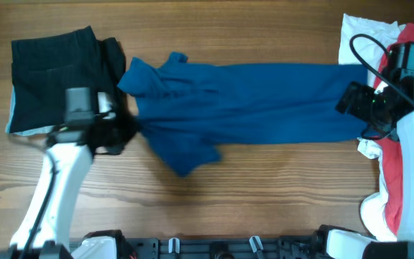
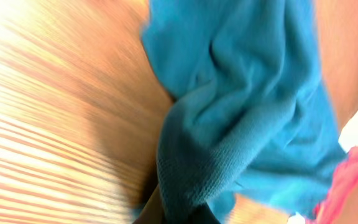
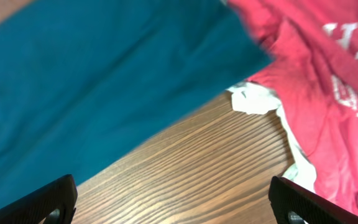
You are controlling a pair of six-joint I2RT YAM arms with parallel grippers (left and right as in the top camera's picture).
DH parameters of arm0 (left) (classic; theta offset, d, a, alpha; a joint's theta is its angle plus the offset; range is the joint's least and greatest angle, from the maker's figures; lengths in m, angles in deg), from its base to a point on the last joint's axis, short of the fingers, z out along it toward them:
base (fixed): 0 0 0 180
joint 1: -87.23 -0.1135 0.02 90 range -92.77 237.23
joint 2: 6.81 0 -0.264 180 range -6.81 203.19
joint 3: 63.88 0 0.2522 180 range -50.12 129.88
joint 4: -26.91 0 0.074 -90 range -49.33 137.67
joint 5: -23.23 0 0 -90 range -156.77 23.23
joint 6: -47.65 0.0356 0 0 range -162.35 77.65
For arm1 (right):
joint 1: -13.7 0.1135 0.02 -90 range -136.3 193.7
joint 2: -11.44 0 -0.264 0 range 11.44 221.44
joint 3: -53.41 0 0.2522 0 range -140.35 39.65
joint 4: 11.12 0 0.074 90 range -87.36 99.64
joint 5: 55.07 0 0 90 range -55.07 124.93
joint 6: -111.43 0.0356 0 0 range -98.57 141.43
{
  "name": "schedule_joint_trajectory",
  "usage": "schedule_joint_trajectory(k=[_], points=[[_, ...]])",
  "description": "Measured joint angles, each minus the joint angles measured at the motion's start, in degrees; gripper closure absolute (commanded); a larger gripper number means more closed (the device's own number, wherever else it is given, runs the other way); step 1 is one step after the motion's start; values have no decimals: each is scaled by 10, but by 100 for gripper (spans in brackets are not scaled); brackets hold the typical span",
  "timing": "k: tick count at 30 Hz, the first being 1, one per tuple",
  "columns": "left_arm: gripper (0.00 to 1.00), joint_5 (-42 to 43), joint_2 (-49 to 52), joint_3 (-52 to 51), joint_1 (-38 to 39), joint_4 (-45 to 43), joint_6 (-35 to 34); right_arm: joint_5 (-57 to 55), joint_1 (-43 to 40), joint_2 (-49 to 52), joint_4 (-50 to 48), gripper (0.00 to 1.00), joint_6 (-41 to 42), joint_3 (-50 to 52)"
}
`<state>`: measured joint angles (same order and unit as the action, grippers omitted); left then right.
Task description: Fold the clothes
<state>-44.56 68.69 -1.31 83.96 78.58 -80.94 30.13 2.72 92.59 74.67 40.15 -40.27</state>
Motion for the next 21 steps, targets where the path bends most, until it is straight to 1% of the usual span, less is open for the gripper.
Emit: schedule_joint_trajectory(k=[1,4,9,10,11,16,21], points=[[96,-2,-13,0,-28,2,16,4,0,8,0,0,0,1],[96,-10,-23,0,-72,4,44,19,0,30,0,0,0,1],[96,-14,-20,0,-77,19,79,35,0,60,-18,0,-7,13],[96,-14,-17,0,-77,27,89,37,0,73,-48,0,-10,34],[96,-16,-14,0,-77,31,91,37,0,78,-57,0,-11,41],[96,-28,-14,0,-77,45,99,59,0,120,-191,1,-13,102],[96,-29,-14,0,-77,51,101,90,0,176,-322,1,-15,134]])
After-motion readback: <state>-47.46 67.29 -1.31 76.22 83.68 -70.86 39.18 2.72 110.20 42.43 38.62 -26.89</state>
